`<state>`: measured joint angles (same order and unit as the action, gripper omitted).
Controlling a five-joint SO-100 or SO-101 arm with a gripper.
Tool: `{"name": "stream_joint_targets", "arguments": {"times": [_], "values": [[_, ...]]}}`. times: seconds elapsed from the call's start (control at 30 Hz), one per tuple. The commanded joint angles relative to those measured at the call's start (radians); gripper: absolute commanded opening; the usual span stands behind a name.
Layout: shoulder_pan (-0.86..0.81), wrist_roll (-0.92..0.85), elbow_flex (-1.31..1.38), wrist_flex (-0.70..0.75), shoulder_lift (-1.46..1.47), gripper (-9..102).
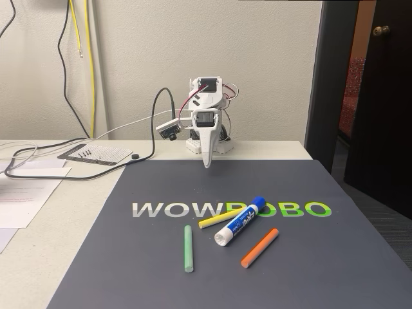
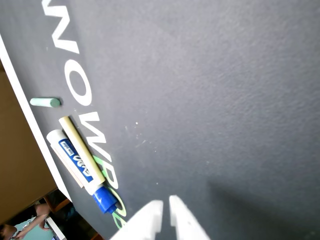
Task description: Pick up the blue marker.
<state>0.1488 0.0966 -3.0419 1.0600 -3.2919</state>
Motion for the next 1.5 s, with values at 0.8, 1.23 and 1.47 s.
{"name": "stream_joint_targets", "arguments": {"times": [0.8, 1.23, 1.47], "values": [[0.003, -0.112, 0.006, -0.002, -0.057, 0], [0.012, -0.087, 0.049, -0.002, -0.057, 0], [0.031, -0.092, 0.169, -0.012, 0.051, 2]]}}
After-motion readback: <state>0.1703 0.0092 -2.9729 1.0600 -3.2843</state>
